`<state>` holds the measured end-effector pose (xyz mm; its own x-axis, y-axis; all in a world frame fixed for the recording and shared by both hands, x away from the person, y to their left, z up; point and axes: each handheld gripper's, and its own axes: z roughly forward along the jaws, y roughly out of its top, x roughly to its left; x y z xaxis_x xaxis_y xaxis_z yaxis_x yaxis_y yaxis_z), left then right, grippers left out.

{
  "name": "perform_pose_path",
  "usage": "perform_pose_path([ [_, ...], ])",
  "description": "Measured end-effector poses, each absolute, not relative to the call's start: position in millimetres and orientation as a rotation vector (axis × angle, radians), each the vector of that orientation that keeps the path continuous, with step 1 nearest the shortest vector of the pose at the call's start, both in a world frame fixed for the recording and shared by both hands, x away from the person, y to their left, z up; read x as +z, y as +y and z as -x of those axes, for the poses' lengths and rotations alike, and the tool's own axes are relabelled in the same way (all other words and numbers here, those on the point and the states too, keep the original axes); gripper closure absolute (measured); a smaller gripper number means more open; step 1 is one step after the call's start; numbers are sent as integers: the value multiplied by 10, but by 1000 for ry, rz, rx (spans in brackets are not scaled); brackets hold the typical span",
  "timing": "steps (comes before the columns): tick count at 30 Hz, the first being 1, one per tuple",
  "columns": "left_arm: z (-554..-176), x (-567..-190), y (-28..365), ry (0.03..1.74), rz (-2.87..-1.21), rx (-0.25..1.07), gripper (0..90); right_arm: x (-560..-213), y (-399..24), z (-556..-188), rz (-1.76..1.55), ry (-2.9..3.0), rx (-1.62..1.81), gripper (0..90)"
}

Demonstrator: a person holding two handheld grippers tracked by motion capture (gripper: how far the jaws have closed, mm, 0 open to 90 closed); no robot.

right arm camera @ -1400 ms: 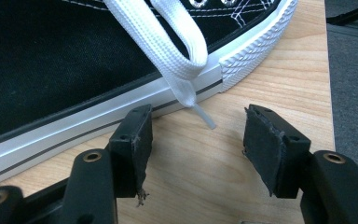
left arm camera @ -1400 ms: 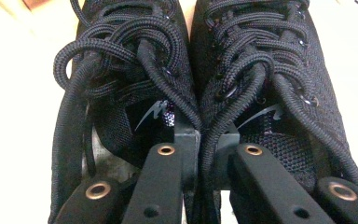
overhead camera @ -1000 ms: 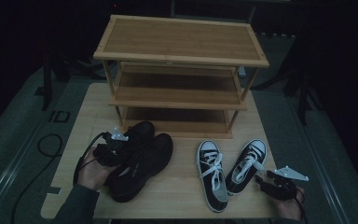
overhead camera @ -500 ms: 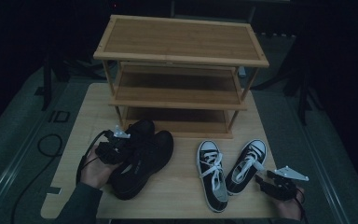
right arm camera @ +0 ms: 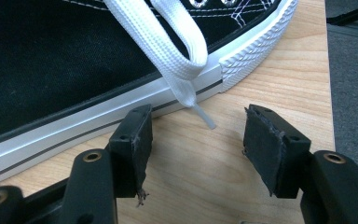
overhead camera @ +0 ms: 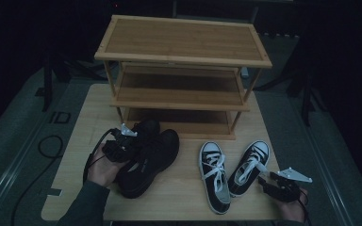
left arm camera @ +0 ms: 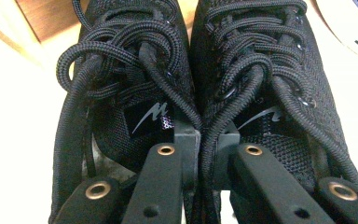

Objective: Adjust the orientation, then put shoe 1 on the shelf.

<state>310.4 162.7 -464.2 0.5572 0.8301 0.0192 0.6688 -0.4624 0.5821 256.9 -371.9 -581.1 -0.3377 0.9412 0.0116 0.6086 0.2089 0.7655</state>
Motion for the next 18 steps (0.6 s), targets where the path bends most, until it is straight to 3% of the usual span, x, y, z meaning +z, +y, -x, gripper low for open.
perform_pose_path([
  [18,-3237,-4572,1498,1221,-2241,422,855,-5810,-3721,-2571,-1433,2029,955,414],
])
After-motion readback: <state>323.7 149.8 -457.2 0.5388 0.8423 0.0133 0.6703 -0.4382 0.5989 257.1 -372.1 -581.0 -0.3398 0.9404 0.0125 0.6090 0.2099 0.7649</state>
